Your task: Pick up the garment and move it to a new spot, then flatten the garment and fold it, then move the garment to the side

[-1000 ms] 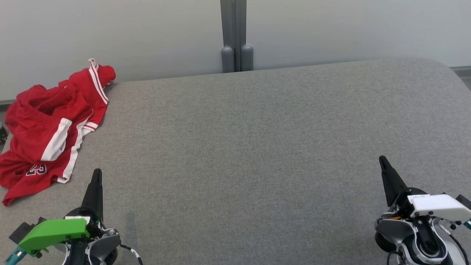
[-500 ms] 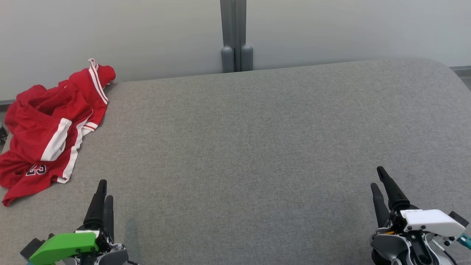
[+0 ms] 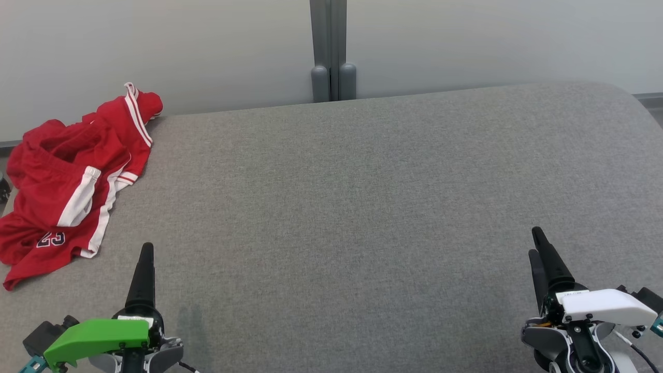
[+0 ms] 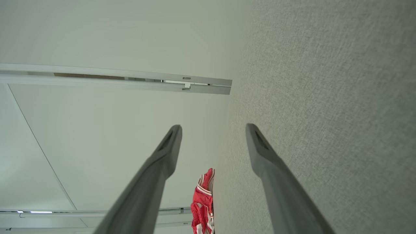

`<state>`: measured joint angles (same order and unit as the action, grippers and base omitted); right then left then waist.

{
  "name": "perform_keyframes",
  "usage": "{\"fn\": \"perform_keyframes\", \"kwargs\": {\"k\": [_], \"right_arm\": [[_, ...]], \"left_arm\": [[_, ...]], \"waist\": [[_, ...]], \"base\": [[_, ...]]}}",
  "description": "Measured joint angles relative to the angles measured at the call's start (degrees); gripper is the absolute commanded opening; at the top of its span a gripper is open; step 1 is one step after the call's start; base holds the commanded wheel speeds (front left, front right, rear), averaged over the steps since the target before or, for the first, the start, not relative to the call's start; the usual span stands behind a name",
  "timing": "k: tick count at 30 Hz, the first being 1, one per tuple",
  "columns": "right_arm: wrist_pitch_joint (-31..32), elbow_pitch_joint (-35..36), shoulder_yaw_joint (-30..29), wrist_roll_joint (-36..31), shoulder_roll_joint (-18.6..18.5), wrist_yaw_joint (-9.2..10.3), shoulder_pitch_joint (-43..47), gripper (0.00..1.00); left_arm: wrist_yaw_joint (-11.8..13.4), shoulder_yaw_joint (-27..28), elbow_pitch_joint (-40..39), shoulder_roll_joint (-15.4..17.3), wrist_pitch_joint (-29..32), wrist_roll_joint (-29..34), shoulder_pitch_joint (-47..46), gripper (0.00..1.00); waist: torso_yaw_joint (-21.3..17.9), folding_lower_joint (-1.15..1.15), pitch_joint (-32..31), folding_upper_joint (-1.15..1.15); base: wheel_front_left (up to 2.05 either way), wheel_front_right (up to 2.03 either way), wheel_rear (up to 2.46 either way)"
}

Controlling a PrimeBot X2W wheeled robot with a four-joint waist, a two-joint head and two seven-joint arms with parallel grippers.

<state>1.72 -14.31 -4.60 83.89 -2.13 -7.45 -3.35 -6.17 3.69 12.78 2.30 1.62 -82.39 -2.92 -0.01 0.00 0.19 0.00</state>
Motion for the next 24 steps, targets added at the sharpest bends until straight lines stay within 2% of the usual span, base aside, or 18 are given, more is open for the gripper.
{"fn": "perform_keyframes", "kwargs": {"k": [12, 24], "right_arm": [[-2.9, 4.0, 2.6, -15.5, -0.1, -0.01, 0.7, 1.00], [-5.3, 4.5, 4.2, -31.0, -0.2, -0.01, 0.9, 1.00]], "left_arm": [[3.5, -3.8, -4.0, 0.0, -2.8, 14.6, 0.5, 1.00], [6.3, -6.8, -5.0, 0.1, -5.3, 29.5, 1.2, 1.00]], "waist": [[0.1, 0.00, 0.0, 0.00], [0.1, 0.00, -0.1, 0.00]], "base": [[0.00, 0.00, 0.00], [0.00, 0.00, 0.00]]}}
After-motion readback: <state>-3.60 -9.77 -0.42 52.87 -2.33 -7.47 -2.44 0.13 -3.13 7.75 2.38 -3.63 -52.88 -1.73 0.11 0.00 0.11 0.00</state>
